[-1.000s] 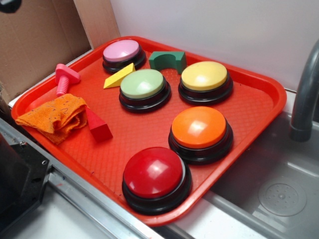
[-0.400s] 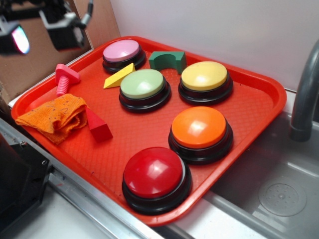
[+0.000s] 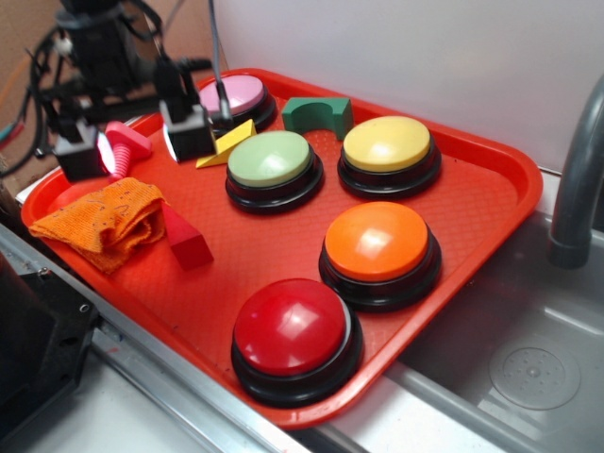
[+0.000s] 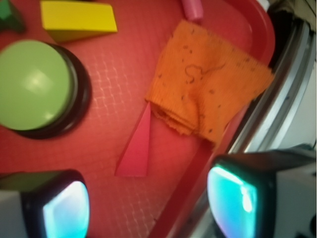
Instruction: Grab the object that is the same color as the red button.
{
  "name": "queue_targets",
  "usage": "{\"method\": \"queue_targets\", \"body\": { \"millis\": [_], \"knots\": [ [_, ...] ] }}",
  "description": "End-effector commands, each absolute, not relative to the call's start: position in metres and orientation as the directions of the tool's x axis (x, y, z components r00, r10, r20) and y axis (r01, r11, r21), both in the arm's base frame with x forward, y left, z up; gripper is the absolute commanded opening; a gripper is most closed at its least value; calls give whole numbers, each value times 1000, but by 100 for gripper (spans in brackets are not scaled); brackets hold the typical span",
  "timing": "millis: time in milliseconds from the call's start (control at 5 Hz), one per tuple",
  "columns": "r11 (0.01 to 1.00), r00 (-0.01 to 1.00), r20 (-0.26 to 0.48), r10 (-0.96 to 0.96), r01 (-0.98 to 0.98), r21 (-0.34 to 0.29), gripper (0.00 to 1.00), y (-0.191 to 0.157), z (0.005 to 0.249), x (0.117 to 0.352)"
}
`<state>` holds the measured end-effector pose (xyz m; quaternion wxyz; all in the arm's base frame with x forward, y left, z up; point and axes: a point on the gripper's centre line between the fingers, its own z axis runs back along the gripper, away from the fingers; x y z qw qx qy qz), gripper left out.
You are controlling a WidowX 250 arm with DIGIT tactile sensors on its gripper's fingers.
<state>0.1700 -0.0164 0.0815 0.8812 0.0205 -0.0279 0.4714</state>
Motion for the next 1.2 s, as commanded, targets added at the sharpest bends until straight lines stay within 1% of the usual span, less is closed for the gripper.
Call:
{"method": "queue_targets", "body": {
  "millis": [0, 200, 400, 600, 800, 1000],
  "knots": [
    [510, 504, 113, 856, -859, -33, 100, -14, 32, 179],
    [477, 471, 92, 877, -878, -49, 100, -10, 13, 180],
    [484, 480, 87, 873, -874, -42, 100, -13, -3, 179],
    [496, 493, 72, 867, -868, -39, 7, -15, -4, 178],
    [482, 477, 68, 876, -872, -87, 0, -9, 14, 179],
    [513, 507, 78, 858, -846, -147, 0, -3, 37, 181]
  ]
}}
